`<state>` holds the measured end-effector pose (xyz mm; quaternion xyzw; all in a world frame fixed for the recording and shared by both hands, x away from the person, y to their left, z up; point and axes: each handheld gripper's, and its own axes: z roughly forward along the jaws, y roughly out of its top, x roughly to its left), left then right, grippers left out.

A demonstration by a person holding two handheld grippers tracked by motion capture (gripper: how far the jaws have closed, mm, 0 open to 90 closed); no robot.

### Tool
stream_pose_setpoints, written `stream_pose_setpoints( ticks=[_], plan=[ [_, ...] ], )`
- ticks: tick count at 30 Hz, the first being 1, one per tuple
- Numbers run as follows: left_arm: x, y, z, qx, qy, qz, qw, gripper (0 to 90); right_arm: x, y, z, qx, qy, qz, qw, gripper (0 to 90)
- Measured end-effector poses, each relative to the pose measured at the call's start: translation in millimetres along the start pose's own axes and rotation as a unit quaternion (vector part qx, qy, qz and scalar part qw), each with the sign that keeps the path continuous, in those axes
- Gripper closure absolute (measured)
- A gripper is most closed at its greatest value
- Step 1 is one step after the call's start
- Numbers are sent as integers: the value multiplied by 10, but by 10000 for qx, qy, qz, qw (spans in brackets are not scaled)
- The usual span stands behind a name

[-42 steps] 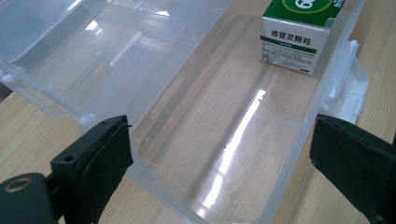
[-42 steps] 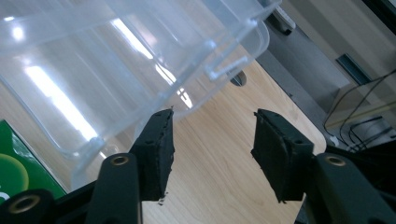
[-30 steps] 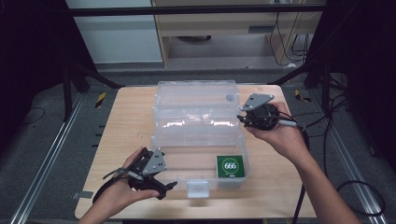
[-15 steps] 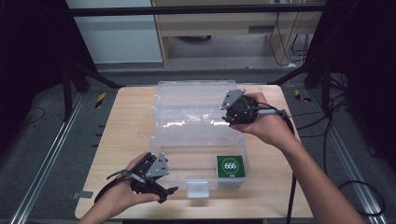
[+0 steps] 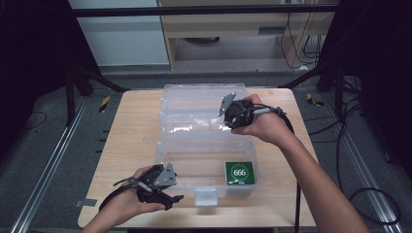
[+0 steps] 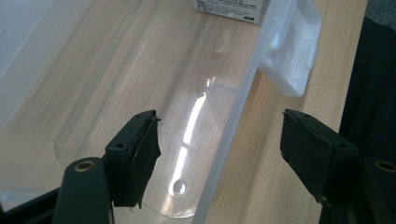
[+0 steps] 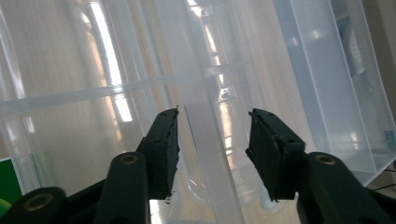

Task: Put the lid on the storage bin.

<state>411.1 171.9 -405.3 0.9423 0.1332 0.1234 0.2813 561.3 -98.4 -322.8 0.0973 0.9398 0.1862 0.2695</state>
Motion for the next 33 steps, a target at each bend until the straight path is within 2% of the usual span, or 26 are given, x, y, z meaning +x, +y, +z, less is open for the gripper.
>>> stream_pose_setpoints(
  ticks=[7,14,16,19,20,23,33],
  plan=[
    [28,-23,67,159,-97,54,9998,387,3,12,-27,38,29,-208,9998,666],
    [27,-16,88,220,-150,149,9995,515,14,27,-47,45,77,-410,9991,726],
    [30,-22,114,306,-161,186,9992,548,21,37,-53,64,93,-416,9991,734],
    [42,-28,140,384,-162,195,9989,625,22,49,-54,99,98,-495,9987,744],
    [44,-33,142,331,-122,172,9992,662,23,51,-54,103,105,-513,9986,746],
    [42,-43,146,310,-261,116,9991,753,21,55,-55,120,126,-565,9983,754],
    [54,-43,148,261,-299,-39,9992,763,35,92,-63,161,154,-760,9969,787]
  ],
)
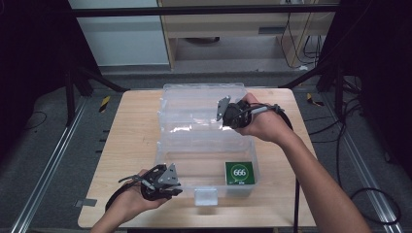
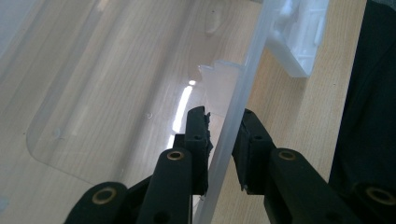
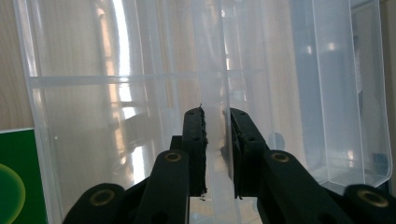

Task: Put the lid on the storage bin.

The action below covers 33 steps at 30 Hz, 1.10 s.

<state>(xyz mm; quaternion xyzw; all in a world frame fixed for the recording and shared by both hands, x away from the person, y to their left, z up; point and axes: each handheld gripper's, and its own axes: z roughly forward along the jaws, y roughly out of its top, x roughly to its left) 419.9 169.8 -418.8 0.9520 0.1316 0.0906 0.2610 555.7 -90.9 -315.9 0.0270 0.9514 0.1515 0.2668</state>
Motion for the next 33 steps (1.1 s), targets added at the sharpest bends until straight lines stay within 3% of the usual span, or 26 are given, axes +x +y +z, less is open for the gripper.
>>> stream_pose_setpoints(
  ticks=[7,17,33],
  plan=[
    [-10,3,4,-36,36,-32,10000,765,-6,21,-13,13,69,-163,9998,817],
    [-28,-12,0,-131,120,-111,9998,759,16,61,-72,52,205,-83,9997,850],
    [-33,-8,8,-166,197,-208,9995,747,82,60,-140,-97,154,-89,9998,859]
  ],
)
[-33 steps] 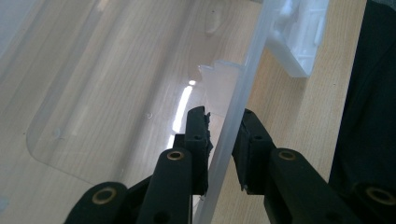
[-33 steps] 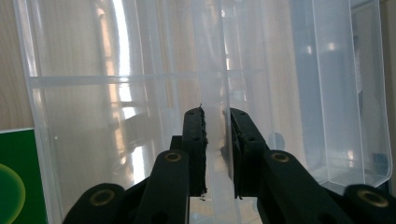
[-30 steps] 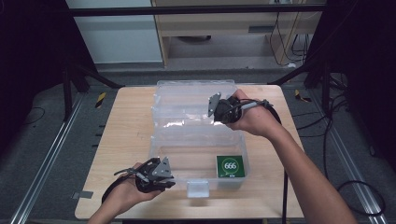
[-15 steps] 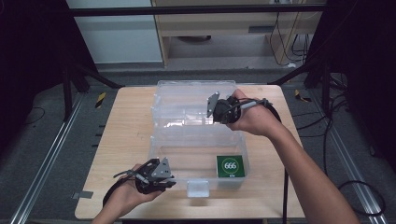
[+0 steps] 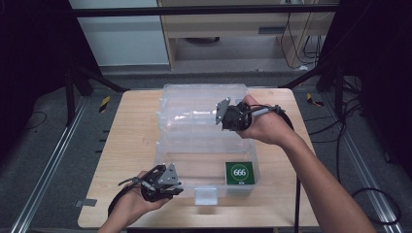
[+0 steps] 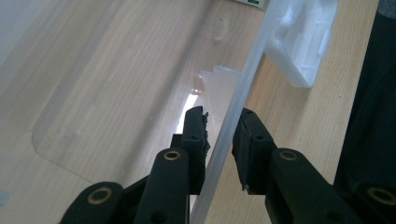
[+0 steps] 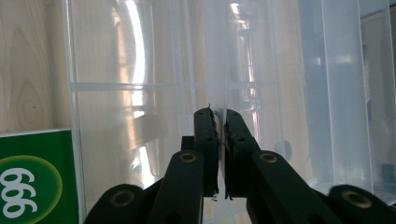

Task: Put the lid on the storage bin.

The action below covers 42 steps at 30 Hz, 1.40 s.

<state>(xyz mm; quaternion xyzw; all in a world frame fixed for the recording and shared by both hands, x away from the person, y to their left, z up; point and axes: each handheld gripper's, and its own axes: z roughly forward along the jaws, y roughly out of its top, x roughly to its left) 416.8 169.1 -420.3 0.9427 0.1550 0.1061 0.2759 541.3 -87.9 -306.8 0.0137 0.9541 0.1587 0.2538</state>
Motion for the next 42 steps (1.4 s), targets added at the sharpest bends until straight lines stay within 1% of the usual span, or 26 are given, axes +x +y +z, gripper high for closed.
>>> stream_pose_setpoints(
  ticks=[3,5,8,11,12,16,17,18,21,28,32,35,38,39,40,42],
  plan=[
    [15,6,8,-8,70,-16,10000,741,-41,-1,30,36,17,38,10000,857],
    [37,15,21,-32,74,-53,10000,738,-74,-2,49,38,9,71,10000,856],
    [47,24,26,-23,66,-46,10000,741,-83,4,70,19,-48,112,9999,856],
    [45,19,27,-43,77,-41,10000,740,-75,1,55,-3,-49,89,9999,858],
    [42,19,28,-48,78,-38,10000,739,-60,0,43,-10,-59,114,9999,859],
    [41,19,29,-56,83,-56,9999,737,4,16,-11,-61,-118,28,9999,860],
    [39,19,30,-57,83,-48,9999,737,23,18,-27,-64,-122,47,9999,860],
    [40,17,29,-62,83,-53,9999,737,36,16,-38,-83,-141,7,9999,860],
    [36,12,29,-82,89,-66,9999,735,84,7,-74,-142,-183,-13,9997,860],
    [30,18,28,-40,97,-84,9999,731,218,-8,-150,-274,-301,-54,9992,856],
    [27,17,29,-50,104,-82,9999,731,274,-20,-184,-306,-316,-74,9990,854],
    [26,17,29,-47,110,-69,9999,730,327,-16,-205,-310,-369,-110,9988,853],
    [24,15,29,-55,114,-67,9999,730,371,-25,-220,-336,-416,-89,9985,851],
    [24,16,29,-54,117,-69,9999,729,375,-32,-225,-378,-422,-183,9982,850],
    [21,16,29,-53,126,-60,9999,729,402,-31,-234,-367,-429,-105,9983,849],
    [19,16,29,-50,143,-60,9999,729,432,-36,-247,-385,-445,-113,9982,848]
  ],
)
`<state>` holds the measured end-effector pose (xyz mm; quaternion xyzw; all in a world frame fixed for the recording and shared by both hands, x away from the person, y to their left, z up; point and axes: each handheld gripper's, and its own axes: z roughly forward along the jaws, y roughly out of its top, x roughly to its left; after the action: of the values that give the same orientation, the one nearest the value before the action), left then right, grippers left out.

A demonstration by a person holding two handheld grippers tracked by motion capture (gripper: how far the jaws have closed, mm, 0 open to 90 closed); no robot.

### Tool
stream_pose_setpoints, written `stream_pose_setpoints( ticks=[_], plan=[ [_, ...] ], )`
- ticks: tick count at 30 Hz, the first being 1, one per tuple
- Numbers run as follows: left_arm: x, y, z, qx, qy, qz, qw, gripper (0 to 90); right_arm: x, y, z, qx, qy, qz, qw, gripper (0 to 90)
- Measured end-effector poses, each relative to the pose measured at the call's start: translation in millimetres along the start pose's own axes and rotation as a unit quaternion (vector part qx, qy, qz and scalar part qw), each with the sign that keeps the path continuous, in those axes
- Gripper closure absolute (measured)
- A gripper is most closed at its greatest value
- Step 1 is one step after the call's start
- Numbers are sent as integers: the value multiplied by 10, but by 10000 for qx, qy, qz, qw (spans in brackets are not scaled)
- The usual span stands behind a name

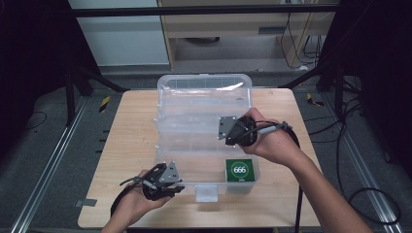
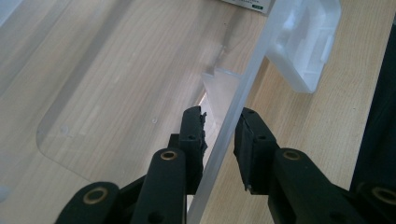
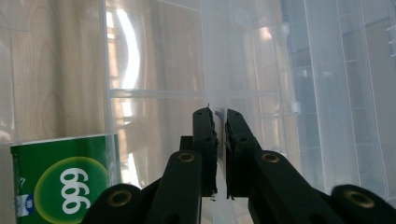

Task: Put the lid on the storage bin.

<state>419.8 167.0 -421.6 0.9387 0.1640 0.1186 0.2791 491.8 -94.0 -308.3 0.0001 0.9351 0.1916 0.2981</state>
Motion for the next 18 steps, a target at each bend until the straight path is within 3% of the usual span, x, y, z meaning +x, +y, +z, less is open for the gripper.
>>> stream_pose_setpoints(
  ticks=[18],
  plan=[
    [-18,-1,2,-17,35,-36,10000,724,231,-38,-91,-149,-129,-30,9998,838]
  ],
)
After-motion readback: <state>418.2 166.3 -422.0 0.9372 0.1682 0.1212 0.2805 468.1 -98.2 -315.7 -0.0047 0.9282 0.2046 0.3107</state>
